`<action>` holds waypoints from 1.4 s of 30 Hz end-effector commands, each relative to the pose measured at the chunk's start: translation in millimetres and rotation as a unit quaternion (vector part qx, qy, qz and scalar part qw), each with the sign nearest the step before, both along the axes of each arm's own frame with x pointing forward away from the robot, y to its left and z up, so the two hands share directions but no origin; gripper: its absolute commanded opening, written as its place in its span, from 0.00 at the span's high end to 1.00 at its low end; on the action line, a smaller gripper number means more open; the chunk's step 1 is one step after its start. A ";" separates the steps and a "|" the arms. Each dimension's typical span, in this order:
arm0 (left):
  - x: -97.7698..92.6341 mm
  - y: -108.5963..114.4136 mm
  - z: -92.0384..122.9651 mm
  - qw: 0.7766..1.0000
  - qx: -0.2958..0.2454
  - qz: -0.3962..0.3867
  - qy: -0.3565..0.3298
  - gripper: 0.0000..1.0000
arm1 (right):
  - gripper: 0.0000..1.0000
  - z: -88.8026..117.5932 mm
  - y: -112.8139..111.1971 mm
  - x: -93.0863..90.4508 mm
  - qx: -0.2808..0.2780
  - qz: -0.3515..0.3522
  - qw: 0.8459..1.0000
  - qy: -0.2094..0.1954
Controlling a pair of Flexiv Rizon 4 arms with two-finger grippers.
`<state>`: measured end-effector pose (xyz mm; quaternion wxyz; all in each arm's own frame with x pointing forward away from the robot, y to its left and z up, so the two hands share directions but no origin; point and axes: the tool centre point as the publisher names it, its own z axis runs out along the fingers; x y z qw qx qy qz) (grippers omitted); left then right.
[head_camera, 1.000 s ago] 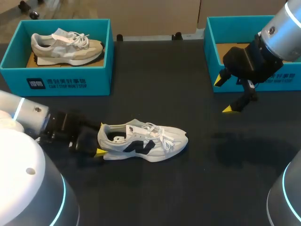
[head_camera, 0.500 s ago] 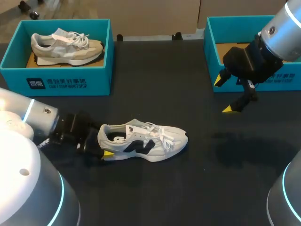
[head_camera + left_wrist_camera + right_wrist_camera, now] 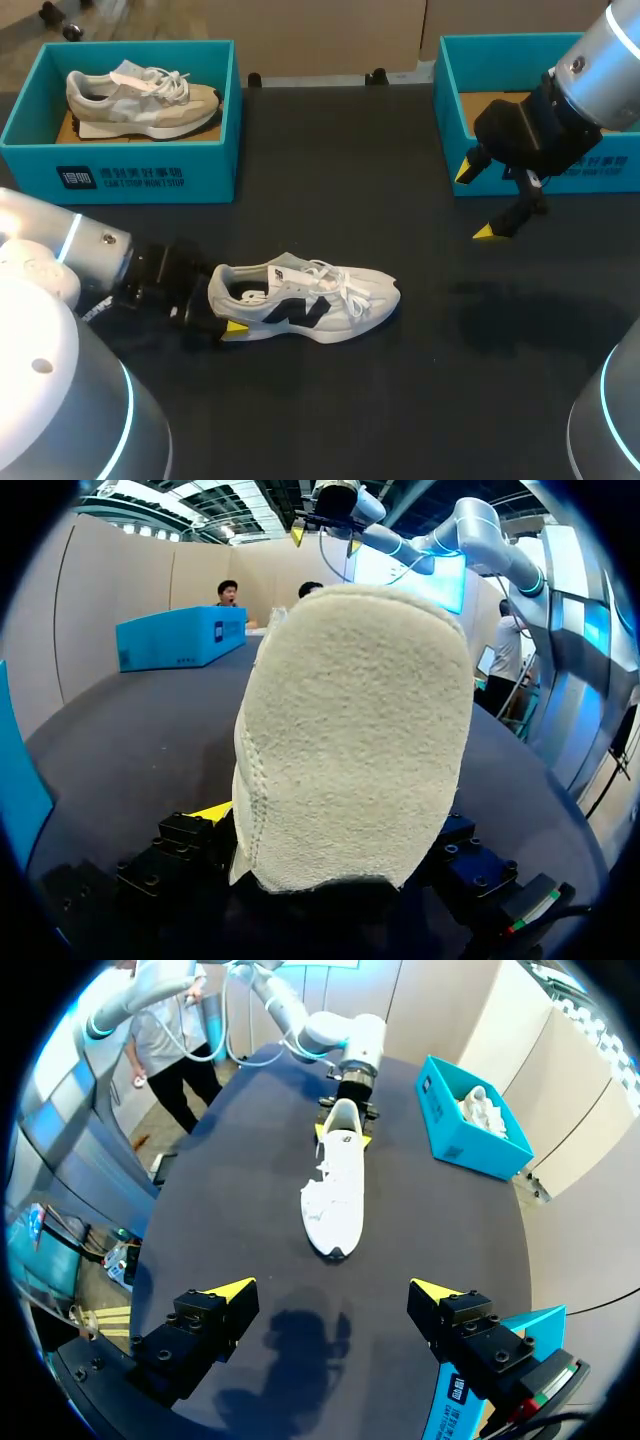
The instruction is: Take the shoe out of the shoebox, open the shoe tongue, remove and reinsert the insole, then place the shoe into the shoebox
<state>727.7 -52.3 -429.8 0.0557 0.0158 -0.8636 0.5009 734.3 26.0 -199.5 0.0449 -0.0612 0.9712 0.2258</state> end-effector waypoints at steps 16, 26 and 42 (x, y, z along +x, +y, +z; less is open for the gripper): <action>-0.9 -4.3 -8.6 1.000 -0.007 0.002 0.005 1.00 | 0.00 -1.1 1.0 0.4 -0.001 0.000 1.000 0.000; -0.9 -4.3 -8.6 1.000 -0.007 0.002 0.005 1.00 | 0.00 -0.3 2.1 1.5 -0.002 -0.008 1.000 0.003; -0.9 -4.3 -8.6 1.000 -0.007 0.002 0.005 1.00 | 0.00 36.6 72.3 17.3 -0.008 -0.243 0.970 0.009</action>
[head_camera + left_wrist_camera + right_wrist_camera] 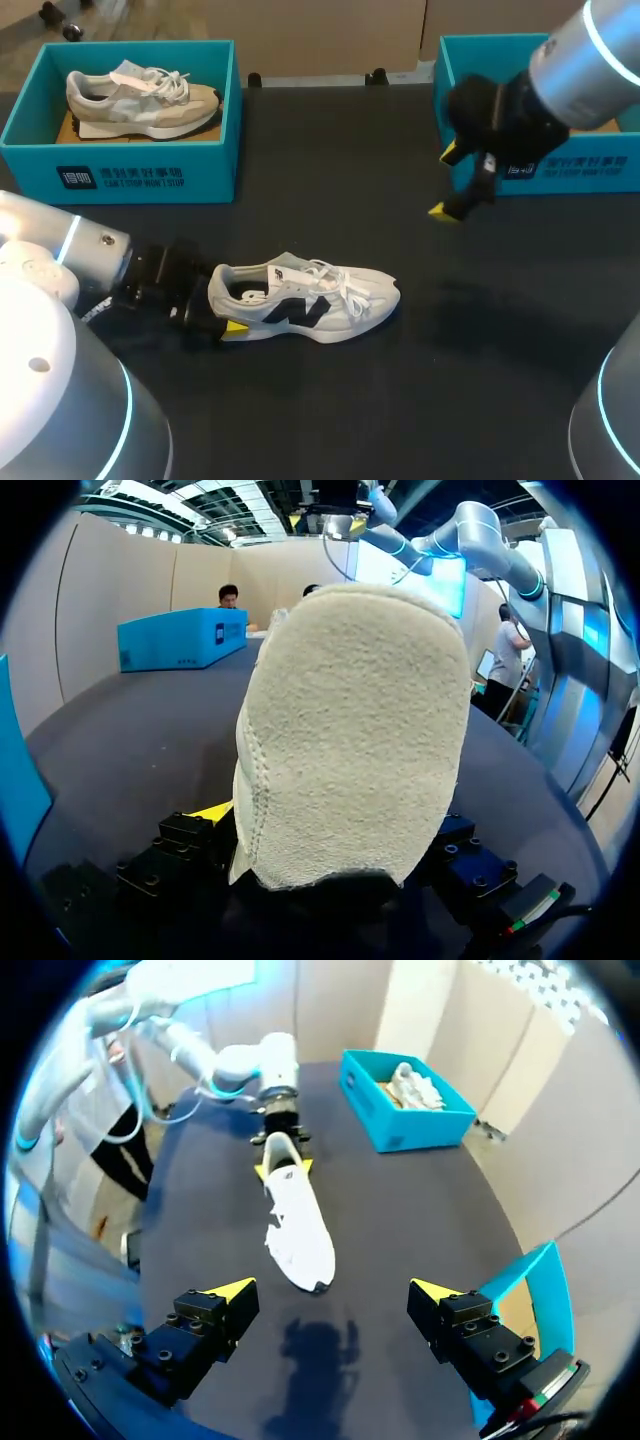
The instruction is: Take the shoe out of the shoebox, open the shoe tongue, remove and reinsert the insole, then place the shoe into the shoebox
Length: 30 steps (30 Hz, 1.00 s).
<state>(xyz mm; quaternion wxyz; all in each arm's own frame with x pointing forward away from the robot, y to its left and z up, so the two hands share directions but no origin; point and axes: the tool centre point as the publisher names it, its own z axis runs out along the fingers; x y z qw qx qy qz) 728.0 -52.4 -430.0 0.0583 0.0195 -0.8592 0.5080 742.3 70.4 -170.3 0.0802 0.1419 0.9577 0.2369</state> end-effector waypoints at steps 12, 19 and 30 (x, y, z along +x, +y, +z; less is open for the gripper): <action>-1.2 -4.1 -8.3 1.000 0.001 0.000 0.001 1.00 | 0.00 3.9 82.0 18.9 -0.028 -0.176 0.983 0.034; -1.2 -4.1 -8.3 1.000 0.001 0.000 0.001 1.00 | 0.00 -11.7 98.4 15.4 -0.007 -0.232 0.971 0.059; -1.2 -4.1 -8.3 1.000 0.001 0.000 0.001 1.00 | 0.00 -34.5 119.3 11.8 -0.008 -0.218 0.971 0.097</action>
